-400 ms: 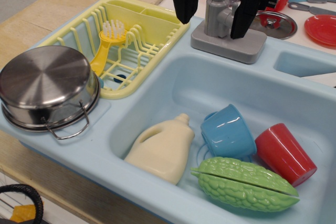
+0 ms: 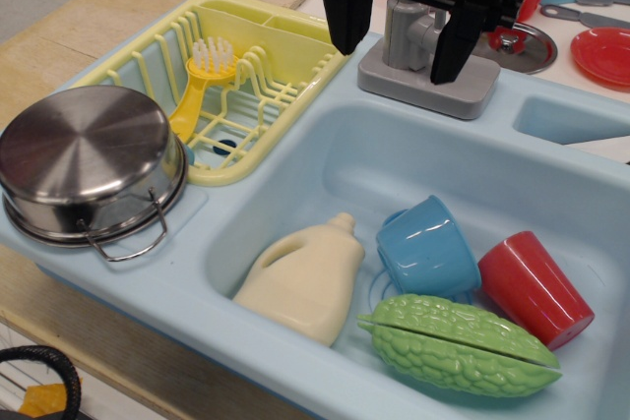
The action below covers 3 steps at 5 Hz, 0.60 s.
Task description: Turn lever vertical to front
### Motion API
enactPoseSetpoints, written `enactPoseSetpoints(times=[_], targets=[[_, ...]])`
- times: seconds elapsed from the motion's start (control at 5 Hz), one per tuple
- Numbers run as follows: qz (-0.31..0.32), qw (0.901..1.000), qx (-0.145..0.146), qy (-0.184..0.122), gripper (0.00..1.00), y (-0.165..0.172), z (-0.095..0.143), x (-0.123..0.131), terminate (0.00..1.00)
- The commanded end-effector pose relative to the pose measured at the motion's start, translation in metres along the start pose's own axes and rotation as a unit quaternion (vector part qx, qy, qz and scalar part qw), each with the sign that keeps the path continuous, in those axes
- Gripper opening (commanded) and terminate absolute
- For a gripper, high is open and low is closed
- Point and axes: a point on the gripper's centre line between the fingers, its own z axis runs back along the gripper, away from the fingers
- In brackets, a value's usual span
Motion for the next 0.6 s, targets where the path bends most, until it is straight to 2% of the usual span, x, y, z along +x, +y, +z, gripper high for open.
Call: enactPoseSetpoints(times=[0.0, 0.4], targets=[[-0.031, 0.9991, -0.007, -0.030, 1.00, -0.007, 0.011, 0.028, 0.00], [-0.056, 0.9973, -0.008, -0.046, 1.00, -0.011, 0.008, 0.045, 0.00]])
